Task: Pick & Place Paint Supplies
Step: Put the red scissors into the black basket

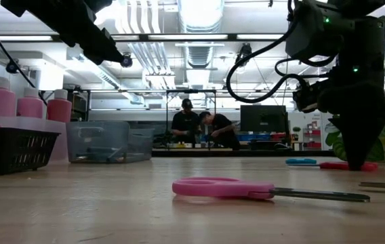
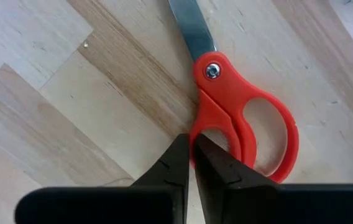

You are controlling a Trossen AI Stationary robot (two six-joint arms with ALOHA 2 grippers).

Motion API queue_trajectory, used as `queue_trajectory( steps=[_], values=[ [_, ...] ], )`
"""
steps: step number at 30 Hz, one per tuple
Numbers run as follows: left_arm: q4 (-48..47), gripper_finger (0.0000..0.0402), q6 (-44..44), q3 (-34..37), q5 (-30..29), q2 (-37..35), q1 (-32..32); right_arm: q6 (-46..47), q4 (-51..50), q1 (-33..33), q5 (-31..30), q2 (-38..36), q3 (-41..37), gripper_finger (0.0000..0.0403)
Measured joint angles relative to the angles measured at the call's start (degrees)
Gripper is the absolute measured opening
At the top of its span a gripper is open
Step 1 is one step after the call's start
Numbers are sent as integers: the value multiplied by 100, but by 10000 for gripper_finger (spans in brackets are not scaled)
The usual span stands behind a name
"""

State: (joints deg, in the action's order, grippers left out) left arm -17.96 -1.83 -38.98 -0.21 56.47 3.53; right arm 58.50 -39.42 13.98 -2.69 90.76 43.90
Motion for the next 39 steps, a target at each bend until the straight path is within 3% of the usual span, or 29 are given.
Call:
queue_trajectory(
  steps=[12, 17, 27, 33, 39],
  values=[
    [-4, 165, 0, 2, 2, 0, 0, -75, -22, 0, -297, -106, 427, 15],
    [-7, 165, 0, 2, 1, 0, 0, -632, 65, 0, -503, -111, 858, 15],
    [-7, 165, 0, 2, 0, 0, 0, -1524, 1854, -23, -831, -84, 1172, 15],
    [-9, 165, 0, 1, 0, 0, 0, -1711, 2943, -101, -908, 458, 1249, 15],
    [-13, 165, 0, 2, 0, 0, 0, -1722, 2593, -135, -886, 1514, 2319, 14]
  ],
)
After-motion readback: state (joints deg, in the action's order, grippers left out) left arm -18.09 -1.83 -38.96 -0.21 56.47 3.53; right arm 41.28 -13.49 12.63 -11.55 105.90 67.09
